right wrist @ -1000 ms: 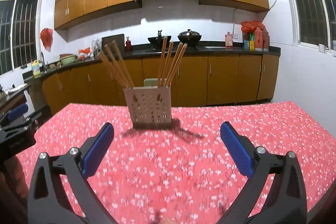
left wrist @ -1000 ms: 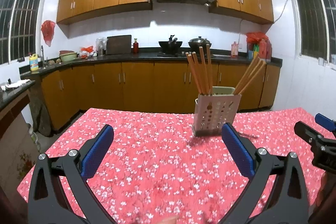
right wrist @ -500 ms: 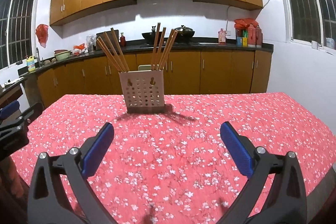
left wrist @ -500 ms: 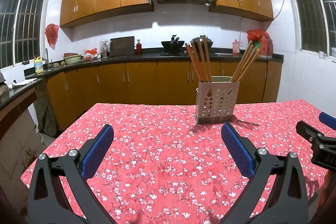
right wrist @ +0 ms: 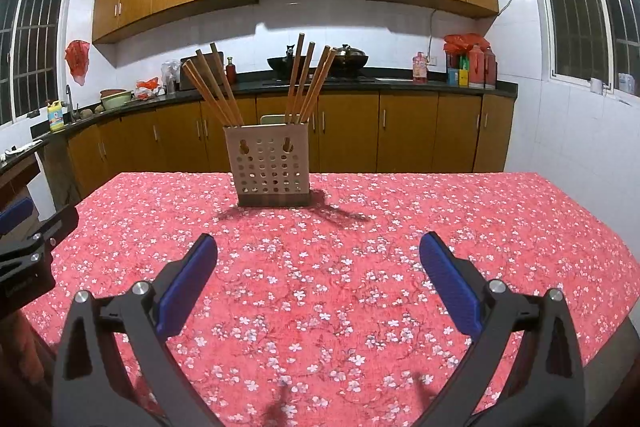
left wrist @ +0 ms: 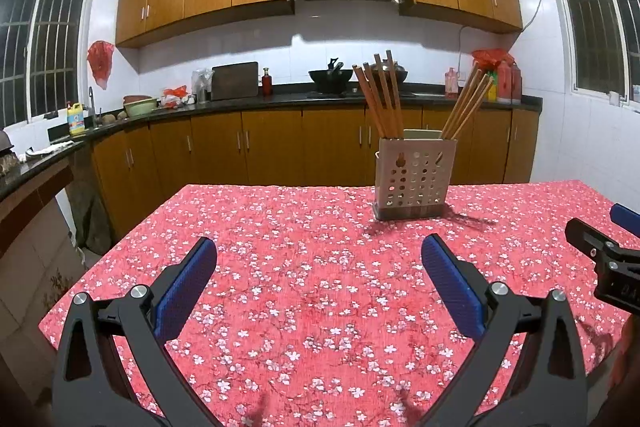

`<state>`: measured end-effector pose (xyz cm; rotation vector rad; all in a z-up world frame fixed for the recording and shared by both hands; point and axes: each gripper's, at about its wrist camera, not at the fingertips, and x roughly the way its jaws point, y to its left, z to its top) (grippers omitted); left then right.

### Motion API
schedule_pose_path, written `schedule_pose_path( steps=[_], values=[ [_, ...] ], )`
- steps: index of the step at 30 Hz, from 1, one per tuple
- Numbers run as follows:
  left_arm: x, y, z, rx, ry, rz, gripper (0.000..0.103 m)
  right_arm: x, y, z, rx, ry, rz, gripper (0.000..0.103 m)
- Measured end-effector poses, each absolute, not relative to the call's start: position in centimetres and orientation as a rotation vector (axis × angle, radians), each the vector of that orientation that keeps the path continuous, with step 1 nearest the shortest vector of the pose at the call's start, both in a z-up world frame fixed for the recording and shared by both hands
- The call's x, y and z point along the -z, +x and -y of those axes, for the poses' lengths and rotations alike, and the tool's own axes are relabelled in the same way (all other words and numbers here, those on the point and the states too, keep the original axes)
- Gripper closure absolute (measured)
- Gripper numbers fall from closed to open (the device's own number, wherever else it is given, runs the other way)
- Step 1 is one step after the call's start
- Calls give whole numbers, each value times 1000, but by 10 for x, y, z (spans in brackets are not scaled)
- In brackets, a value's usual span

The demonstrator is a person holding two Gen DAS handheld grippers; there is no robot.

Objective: Organize utensils

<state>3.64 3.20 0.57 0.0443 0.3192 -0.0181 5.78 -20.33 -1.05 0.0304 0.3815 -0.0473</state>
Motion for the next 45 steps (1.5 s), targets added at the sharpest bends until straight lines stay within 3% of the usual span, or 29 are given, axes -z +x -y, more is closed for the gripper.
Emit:
schedule_pose_path(
  steps=[45],
  values=[
    [-4,38,-25,27,36,-330,2,12,58,203,55,43,-376,4]
  ],
)
